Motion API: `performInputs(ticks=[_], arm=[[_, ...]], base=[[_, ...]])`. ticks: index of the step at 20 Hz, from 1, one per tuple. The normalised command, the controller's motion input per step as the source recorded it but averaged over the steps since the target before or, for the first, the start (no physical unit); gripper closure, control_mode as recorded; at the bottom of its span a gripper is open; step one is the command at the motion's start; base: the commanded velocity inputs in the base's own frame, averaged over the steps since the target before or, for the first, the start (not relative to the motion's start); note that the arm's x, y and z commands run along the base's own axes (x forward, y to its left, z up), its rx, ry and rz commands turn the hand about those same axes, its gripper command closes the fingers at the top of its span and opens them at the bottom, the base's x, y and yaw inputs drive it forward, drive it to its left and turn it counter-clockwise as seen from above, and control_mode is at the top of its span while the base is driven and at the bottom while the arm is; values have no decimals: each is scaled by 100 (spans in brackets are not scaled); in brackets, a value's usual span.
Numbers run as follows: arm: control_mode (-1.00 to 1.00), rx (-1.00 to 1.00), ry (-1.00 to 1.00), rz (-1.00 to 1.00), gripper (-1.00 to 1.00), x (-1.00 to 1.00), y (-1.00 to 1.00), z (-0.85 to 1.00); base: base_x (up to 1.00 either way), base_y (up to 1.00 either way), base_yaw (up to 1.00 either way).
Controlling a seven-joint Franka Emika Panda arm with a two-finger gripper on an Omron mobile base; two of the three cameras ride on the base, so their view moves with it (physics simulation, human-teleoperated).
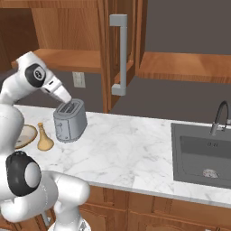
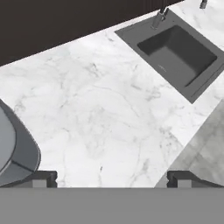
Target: Retrieve the bottle and the shaker from the cabinet and place them next to the mixing bowl on the counter. Then add garlic from the fridge to the mixing bowl.
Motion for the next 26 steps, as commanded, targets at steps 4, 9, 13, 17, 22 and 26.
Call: performInputs(ticks=[4,9,13,17,22,26], arm=[[-100,-32,-8,21,-100,29,-9,6],[-100,-5,-10,9,-100,33,-2,52],[-100,22,-45,0,-100,34,-20,41],[-100,18,-36,-2,-100,22,-24,56],[-100,4,-17,0,-100,-1,-29,35],[-100,-1,0,4,-100,1,-48,49]], base=[[0,0,0],[0,0,0],[0,0,0],[0,0,0],[0,0,0],[0,0,0]])
